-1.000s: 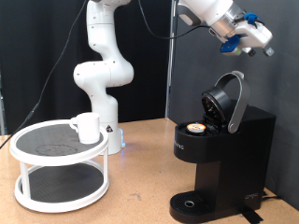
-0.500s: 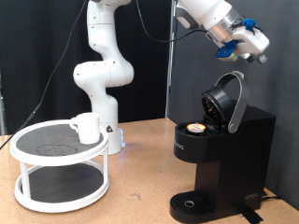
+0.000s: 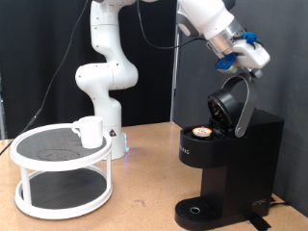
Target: Make a cup of coffee with the keurig machine
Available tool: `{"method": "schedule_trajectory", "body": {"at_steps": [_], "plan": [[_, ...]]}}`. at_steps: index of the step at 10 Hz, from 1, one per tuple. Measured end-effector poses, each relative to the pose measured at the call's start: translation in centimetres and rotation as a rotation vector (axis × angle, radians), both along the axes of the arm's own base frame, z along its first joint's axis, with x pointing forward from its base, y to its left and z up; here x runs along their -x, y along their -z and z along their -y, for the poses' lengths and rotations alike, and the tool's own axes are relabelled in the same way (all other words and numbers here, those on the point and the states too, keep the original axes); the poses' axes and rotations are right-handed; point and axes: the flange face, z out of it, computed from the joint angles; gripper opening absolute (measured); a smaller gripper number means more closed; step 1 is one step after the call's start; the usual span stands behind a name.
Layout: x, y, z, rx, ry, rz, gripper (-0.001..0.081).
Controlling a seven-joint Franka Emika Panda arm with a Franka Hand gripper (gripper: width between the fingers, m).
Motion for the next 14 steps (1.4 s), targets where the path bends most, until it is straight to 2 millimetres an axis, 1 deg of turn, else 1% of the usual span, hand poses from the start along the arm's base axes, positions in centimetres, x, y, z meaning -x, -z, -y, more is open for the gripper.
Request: {"method": "schedule_trajectory", "body": {"at_steps": [1, 4, 6, 8, 10, 12, 14], "plan": [[0.0, 0.3, 0.4, 0.005, -0.002, 0.001, 0.0007], [-0.1, 0.1, 1.6, 0.002, -0.008, 0.001, 0.0002], [-0.1, -0.1, 3.3, -0.009, -0.004, -0.002, 0.0], [0.2, -0.1, 5.9, -0.012, -0.007, 0.001, 0.0], [0.5, 0.6, 8.0, 0.009, 0.003, -0.009, 0.0], [0.7, 2.1, 9.9, 0.036, 0.002, -0.003, 0.0], [0.9, 3.4, 11.0, 0.062, -0.003, 0.022, 0.0]]}}
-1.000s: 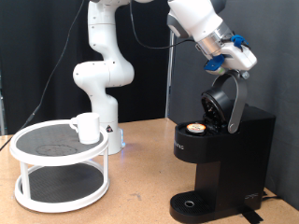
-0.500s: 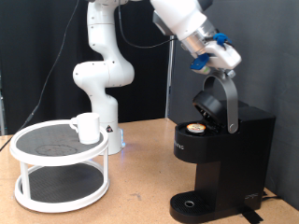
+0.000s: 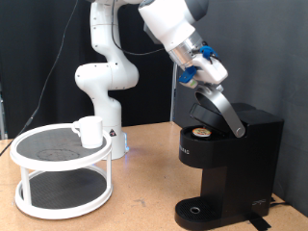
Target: Make a cup of coffee with the keurig machine
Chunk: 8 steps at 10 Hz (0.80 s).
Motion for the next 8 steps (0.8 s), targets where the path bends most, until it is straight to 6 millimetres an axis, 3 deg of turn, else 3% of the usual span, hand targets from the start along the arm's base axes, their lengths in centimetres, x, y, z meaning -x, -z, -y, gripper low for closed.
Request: {"method": "schedule_trajectory", "body": {"at_steps": [4, 8], "plan": [[1.1, 2.0, 2.0, 0.037, -0.022, 0.063, 0.0], [2.5, 6.0, 5.4, 0.07, -0.021, 0.118, 0.0]]}}
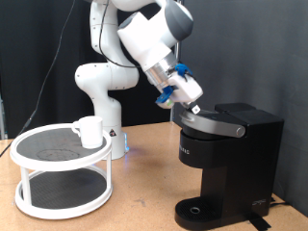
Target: Make a cup of coffee with the keurig machine
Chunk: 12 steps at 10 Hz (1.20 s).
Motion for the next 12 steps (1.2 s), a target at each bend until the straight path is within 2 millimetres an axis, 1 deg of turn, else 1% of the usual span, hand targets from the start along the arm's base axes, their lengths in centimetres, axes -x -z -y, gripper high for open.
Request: {"method": "schedule_trajectory", "body": {"at_steps": [1, 5, 7, 8, 9, 12], "plan": [[0.3, 0.7, 0.6, 0.002, 0.009, 0.007, 0.0], [0.4, 0.9, 1.8, -0.026, 0.039, 0.018, 0.0], [0.4, 0.9, 2.0, -0.105, 0.076, -0.013, 0.0], [0.3, 0.3, 2.0, -0.154, 0.089, -0.033, 0.0], [0.0, -0.6, 2.0, -0.202, 0.095, -0.055, 0.0], [-0.3, -4.7, 2.3, -0.32, 0.072, -0.101, 0.0]]}}
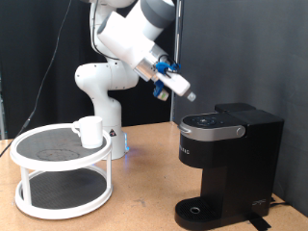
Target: Make a cup of coffee with the keurig machine
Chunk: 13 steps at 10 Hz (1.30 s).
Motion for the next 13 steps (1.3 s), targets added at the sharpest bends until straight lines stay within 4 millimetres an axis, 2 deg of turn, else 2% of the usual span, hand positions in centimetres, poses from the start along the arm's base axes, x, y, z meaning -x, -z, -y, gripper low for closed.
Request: {"method": "schedule_trajectory", "body": {"at_steps": [1, 4, 6, 10, 13], "plan": [[0.1, -1.0, 0.1, -0.027, -0.018, -0.007, 0.0], [0.5, 0.2, 0.3, -0.002, -0.012, -0.038, 0.0], [0.9, 1.3, 0.9, 0.004, 0.089, -0.1, 0.0], [2.3, 2.1, 2.8, -0.029, 0.435, -0.17, 0.0], [3.1, 2.2, 3.1, -0.02, 0.466, -0.177, 0.0]]}}
